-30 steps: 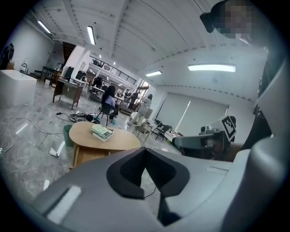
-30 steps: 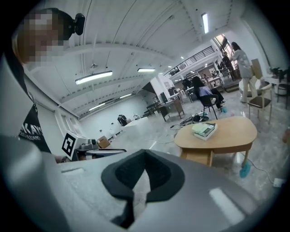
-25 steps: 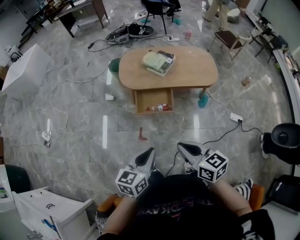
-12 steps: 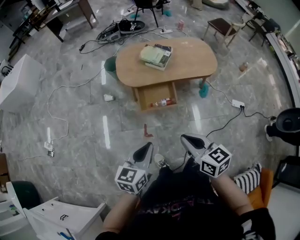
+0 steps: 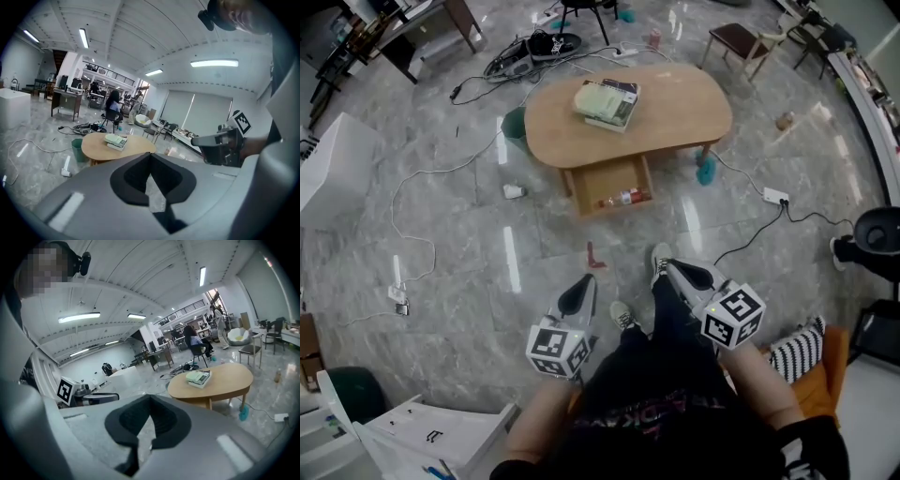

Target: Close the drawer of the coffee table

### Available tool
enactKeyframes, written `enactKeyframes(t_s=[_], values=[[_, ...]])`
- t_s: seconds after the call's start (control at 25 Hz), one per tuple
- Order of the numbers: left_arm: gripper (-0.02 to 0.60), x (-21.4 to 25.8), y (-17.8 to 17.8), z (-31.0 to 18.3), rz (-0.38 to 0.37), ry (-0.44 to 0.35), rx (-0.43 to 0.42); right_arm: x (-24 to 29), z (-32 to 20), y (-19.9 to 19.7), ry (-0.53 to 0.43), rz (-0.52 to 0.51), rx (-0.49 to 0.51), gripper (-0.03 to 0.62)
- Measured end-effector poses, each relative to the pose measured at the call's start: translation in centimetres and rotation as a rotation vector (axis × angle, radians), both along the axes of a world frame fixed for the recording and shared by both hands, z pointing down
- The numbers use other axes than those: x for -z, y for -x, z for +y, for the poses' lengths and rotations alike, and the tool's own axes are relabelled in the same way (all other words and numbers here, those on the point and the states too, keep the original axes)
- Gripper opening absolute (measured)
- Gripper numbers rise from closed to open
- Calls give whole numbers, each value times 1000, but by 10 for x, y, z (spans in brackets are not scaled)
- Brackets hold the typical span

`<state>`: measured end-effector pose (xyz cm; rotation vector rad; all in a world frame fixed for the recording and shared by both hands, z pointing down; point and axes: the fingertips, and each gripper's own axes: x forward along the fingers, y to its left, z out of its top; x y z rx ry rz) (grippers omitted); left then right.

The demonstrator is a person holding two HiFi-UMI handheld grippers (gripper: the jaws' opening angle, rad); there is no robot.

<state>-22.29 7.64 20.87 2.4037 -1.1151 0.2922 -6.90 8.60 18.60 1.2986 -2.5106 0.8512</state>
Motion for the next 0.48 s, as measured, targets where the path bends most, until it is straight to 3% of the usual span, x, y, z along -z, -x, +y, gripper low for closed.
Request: enactKeyframes(t_s=[0.28,0.48], values=[[2,-16,1,-29,-32,14,53,-13,-39,-5,-2,13,49,0],[2,-41,-18,-61,-63,44,60,-45,-74,-22,44,-6,77,0]])
